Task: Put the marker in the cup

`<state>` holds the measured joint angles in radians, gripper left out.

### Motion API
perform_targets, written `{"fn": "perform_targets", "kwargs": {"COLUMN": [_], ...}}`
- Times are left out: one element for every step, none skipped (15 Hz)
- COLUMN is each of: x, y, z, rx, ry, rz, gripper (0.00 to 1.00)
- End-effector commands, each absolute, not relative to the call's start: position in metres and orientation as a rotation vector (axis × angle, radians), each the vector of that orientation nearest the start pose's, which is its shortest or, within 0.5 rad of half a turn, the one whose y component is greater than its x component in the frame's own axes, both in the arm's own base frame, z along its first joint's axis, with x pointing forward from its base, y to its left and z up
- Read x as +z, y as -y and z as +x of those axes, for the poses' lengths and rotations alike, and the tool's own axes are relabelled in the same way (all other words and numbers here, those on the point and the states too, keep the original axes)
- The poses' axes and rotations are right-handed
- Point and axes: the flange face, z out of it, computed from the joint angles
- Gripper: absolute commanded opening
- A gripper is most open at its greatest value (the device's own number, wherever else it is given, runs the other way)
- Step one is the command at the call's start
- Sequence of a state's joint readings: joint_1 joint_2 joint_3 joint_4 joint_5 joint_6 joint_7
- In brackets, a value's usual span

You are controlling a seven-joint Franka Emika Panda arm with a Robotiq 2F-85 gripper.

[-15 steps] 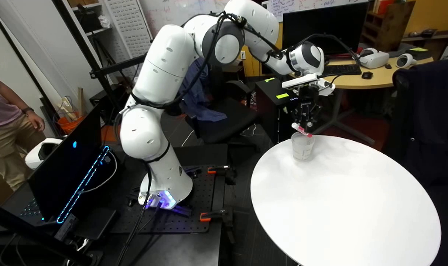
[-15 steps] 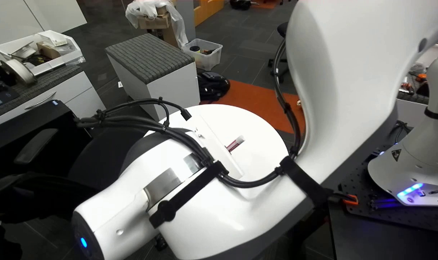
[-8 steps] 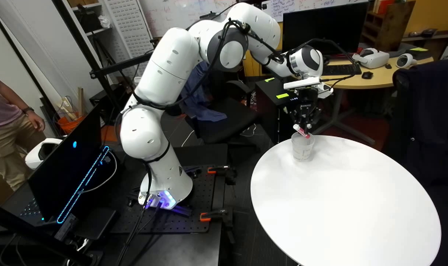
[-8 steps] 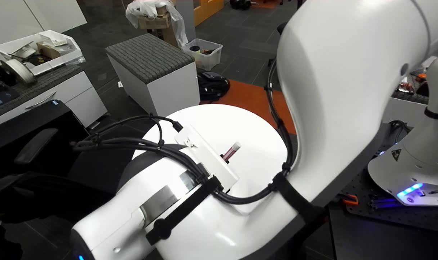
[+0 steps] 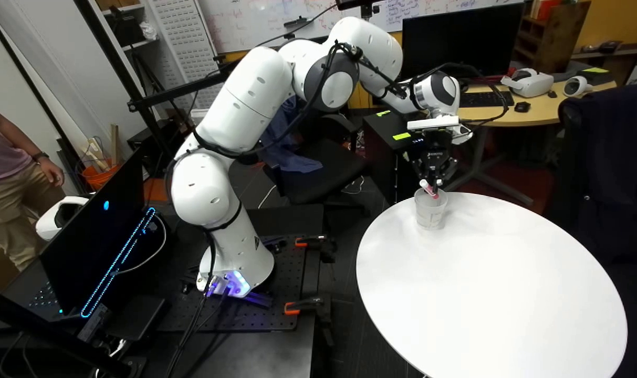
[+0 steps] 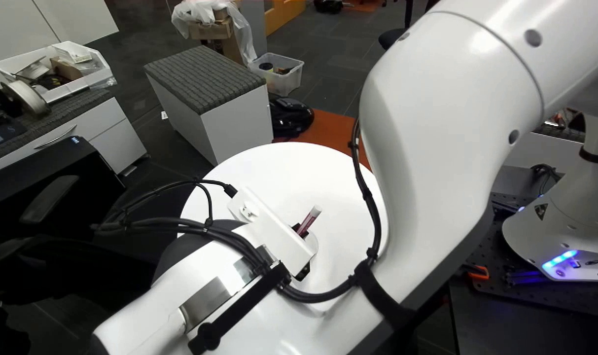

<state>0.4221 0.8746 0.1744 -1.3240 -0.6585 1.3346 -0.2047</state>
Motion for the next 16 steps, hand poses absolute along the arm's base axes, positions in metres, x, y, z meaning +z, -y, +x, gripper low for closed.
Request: {"fn": "perform_targets", "kwargs": {"x": [0.191,0.188,0.186,0.183,0.18,0.178,0.176,0.175,0.175,0.174,0.174,0.175,0.177,0.179,0.183,0.188], "y": [-0.285,-0.286,-0.287,-0.288,-0.288,-0.289,-0.29,-0.291,-0.292,-0.292,-0.292,-0.292,-0.292,-0.292,-0.291,-0.289], "z": [0.592,0.592,0.592,0.592,0.592,0.592,0.592,0.592,0.592,0.593,0.594,0.594,0.595,0.596,0.596,0.597], "rx": [-0.964,-0.977,-0.989,-1.004,-1.015,-1.023,-1.032,-1.039,-1.042,-1.044,-1.043,-1.042,-1.039,-1.035,-1.03,-1.025], "ry": [-1.067,-1.066,-1.061,-1.06,-1.055,-1.047,-1.045,-1.039,-1.035,-1.029,-1.021,-1.012,-1.003,-0.993,-0.981,-0.969], "rz": [2.078,2.084,2.09,2.094,2.098,2.103,2.106,2.112,2.117,2.122,2.126,2.131,2.135,2.139,2.143,2.149], "gripper": [0.05,0.05,0.05,0.05,0.05,0.45,0.46,0.51,0.59,0.66,0.75,0.81,0.9,0.96,0.99,1.0]}}
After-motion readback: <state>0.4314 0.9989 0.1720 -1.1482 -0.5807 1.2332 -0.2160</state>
